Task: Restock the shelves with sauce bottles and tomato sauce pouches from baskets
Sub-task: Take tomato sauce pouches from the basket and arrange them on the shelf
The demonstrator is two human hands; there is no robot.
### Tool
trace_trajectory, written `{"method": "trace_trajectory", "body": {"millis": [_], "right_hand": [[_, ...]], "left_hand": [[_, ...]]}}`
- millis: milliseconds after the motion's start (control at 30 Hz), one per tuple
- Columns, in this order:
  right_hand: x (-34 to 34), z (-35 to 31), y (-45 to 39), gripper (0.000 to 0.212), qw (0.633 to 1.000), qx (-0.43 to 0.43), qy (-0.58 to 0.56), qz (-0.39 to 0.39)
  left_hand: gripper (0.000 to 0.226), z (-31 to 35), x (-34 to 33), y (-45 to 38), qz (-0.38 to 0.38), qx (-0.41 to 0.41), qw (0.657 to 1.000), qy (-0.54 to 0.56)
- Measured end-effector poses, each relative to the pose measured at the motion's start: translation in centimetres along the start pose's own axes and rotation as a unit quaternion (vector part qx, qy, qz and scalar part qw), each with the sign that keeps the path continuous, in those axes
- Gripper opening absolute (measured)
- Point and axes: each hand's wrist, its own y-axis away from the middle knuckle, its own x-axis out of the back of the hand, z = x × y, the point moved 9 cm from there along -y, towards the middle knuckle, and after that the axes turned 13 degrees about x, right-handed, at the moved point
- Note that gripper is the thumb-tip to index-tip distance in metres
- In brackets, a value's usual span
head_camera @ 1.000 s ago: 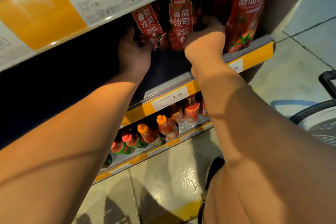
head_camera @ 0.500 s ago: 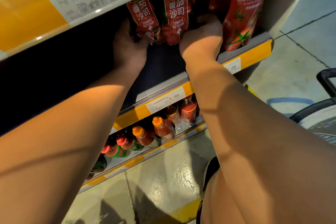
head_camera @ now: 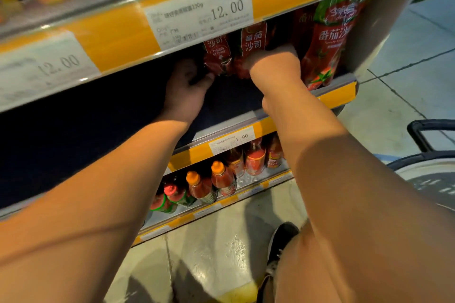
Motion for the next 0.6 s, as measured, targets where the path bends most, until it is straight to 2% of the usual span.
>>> {"method": "trace_trajectory", "body": {"millis": [133,233,300,433,600], "right_hand": [[0.6,0.2,1.6,0.05,1.0,-0.022,-0.018,0.003],[-1.3,0.4,3.6,0.052,0.996,-0.032,0.025,-0.08],[-3.6,-0.2,5.5,0.049,0.984,0.001,0.081,-0.156],[-9.8,-1.9,11.1,0.031,0.918,0.096,0.166,-0.347],[-16.8,-2.5,19.1,0.039,0.814,0.186,0.225,-0.503]], "left_hand": [[0.041,-1.0,1.4,2.4,-0.05,0.025,0.998,-0.027],[0.03,-2.0,3.9,4.2,-0.069,0.022,0.996,-0.048],[0.029,-2.0,6.7,5.9,-0.063,0.0,0.995,-0.079],[0.031,-2.1,13.2,10.3,-0.045,-0.033,0.987,-0.15],[0.022,-4.4,22.2,17.4,0.011,0.011,0.991,-0.133]]}}
